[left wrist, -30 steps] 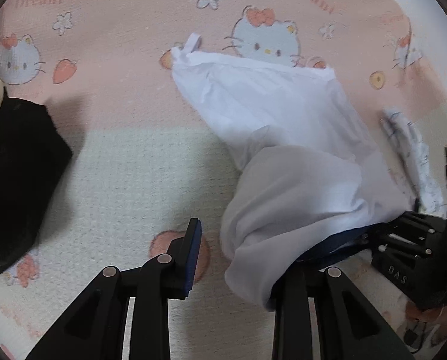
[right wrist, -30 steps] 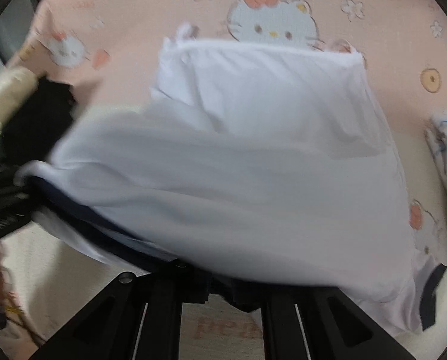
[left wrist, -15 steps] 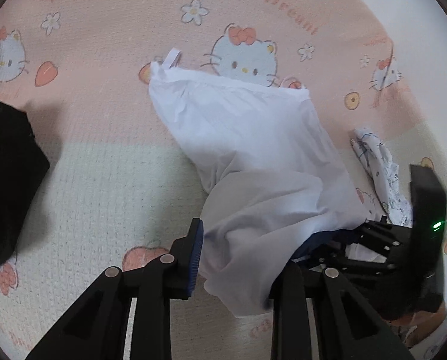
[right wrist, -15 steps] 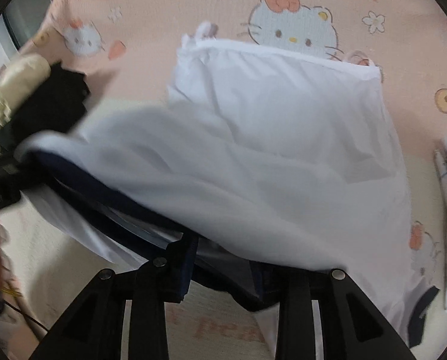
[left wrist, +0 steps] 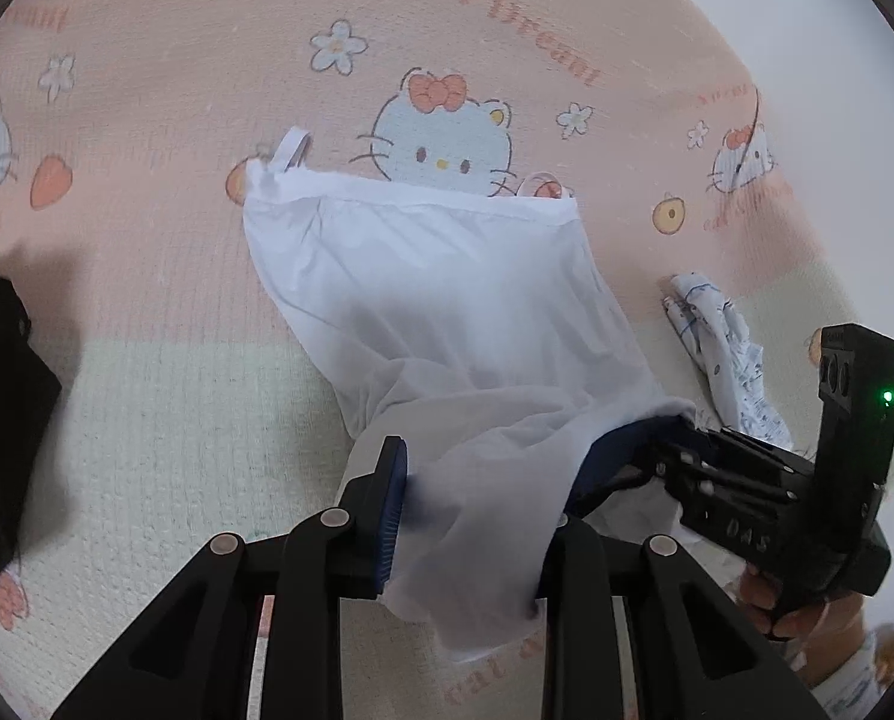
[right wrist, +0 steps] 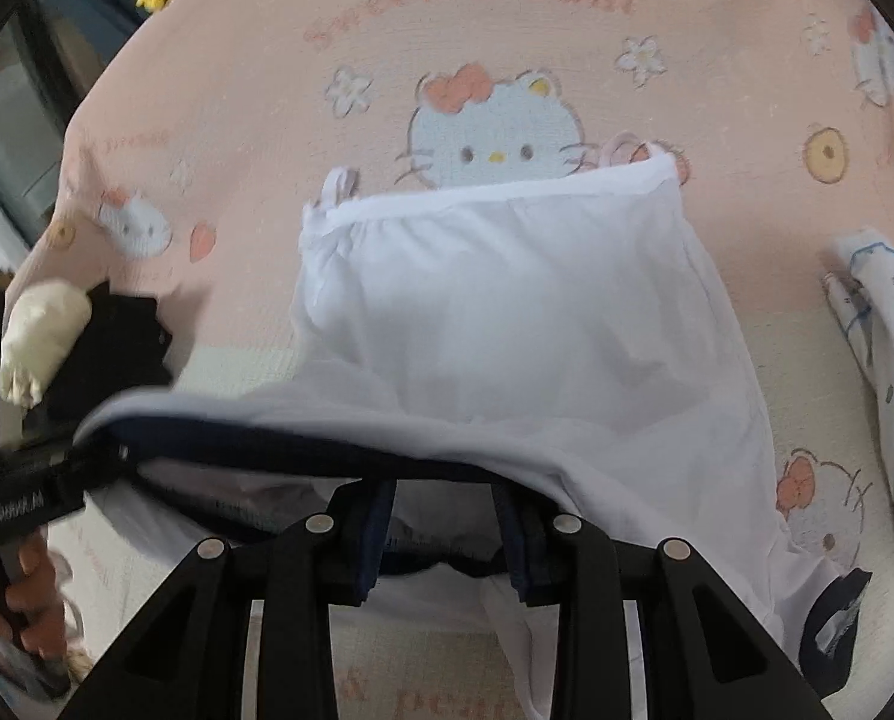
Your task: Fold clothes
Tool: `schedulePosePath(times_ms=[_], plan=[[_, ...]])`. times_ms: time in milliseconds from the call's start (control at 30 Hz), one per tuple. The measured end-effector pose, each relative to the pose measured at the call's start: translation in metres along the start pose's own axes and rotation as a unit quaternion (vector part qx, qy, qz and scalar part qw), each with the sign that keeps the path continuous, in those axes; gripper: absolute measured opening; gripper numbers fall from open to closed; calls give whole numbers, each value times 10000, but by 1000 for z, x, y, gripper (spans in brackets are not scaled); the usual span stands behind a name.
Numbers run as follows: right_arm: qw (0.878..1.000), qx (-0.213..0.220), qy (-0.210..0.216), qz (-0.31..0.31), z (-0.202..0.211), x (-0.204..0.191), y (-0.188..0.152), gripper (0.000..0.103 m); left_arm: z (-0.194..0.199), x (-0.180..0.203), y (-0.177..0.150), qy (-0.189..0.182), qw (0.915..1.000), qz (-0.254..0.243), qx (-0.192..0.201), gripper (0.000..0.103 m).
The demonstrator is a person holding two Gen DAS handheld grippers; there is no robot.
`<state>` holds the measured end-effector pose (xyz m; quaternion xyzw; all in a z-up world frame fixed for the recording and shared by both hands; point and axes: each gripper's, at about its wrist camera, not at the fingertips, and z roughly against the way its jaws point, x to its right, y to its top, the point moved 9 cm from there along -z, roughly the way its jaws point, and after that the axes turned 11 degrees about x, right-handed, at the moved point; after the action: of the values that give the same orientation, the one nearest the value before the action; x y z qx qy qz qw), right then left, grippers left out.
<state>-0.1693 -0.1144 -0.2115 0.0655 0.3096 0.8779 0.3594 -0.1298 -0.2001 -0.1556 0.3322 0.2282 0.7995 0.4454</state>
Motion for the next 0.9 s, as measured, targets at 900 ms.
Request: schedulePosePath(times_ms=[900], plan=[[9888,-998,635,-908,-30,-29,-29,26,11,-3,-46,-220,9990,-92,-374,22]])
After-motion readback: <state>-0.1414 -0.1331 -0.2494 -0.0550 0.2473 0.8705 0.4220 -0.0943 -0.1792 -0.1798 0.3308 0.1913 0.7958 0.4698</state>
